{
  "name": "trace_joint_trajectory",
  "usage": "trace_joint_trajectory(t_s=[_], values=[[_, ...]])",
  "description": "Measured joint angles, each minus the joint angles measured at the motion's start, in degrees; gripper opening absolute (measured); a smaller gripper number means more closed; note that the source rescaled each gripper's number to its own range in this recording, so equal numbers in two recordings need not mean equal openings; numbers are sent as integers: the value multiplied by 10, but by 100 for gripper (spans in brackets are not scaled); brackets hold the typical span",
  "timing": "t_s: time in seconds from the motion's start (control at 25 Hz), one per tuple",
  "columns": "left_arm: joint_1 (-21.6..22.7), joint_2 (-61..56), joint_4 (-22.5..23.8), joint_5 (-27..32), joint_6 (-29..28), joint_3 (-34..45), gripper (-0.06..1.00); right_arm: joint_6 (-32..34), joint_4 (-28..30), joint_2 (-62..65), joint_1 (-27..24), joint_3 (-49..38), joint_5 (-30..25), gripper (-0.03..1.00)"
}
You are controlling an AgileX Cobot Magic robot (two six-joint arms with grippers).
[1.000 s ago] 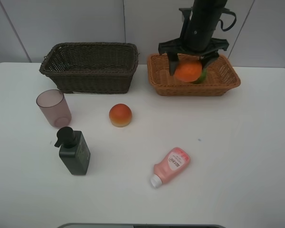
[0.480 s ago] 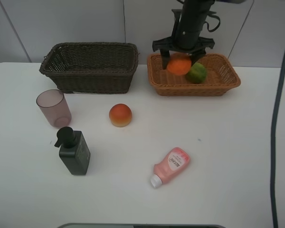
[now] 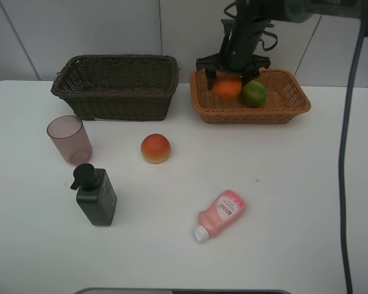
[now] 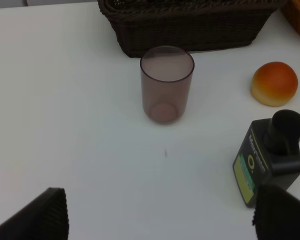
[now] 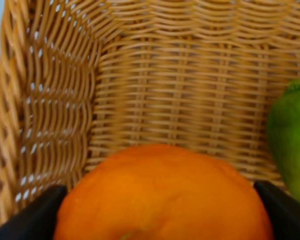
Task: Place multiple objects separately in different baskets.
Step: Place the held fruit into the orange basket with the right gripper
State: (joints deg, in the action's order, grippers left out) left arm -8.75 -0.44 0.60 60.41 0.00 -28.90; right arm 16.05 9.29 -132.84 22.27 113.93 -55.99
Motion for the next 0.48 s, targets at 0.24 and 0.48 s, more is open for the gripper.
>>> trace_joint_trajectory(t_s=[0.24,0.48], values=[[0,0,0,0,0,0,95,0,16,-23,0,0,18,51],[0,0,0,0,0,0,95,0,18,-25,0,0,41,51]])
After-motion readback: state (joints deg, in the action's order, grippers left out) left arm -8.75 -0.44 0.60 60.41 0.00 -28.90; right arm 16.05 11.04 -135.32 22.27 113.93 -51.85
